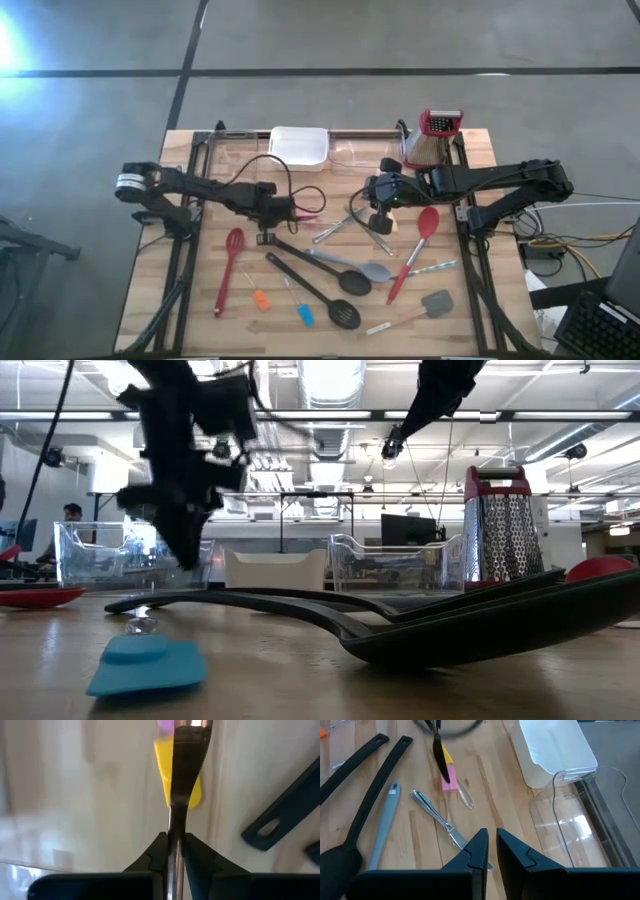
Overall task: Pick & Place Kitchen Items
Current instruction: Put the gold knife into the white bin
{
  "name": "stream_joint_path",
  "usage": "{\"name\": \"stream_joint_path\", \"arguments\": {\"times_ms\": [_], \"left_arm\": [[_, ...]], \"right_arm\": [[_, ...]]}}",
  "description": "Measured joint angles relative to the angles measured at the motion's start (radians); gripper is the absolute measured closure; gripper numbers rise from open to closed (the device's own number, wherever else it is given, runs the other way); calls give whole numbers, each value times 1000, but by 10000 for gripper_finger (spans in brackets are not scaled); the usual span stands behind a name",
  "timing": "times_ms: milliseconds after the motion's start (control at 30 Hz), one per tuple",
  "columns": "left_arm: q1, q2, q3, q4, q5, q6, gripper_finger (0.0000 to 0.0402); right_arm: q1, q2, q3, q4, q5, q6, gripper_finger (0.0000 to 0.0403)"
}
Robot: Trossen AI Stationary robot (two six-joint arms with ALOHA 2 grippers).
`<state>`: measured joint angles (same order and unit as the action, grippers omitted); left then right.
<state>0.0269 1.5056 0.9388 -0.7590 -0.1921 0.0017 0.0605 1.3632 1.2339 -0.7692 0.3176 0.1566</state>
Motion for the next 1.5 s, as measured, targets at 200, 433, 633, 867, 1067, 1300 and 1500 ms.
{"name": "stream_joint_path", "arguments": {"times_ms": [200,433,633,867,1067,1300,1500], "left_arm": [[2,-109,59,61,-83,56,362],[51,-179,138,258,-224,280,362],[201,-171,190,278,-228,409,362],[414,-145,202,336,-1,413,362],[515,-75,201,434,140,410,362],[566,30,201,479,146,450,362],[620,110,200,521,145,451,362]], "right_arm": [[-3,0,0,1,15,0,369],[-2,0,0,0,26,-2,369],[-2,0,0,0,25,-2,369],[-2,0,0,0,25,-1,369],[-2,0,0,0,24,0,369],[-2,0,0,0,23,0,369],[-2,0,0,1,23,0,369]]}}
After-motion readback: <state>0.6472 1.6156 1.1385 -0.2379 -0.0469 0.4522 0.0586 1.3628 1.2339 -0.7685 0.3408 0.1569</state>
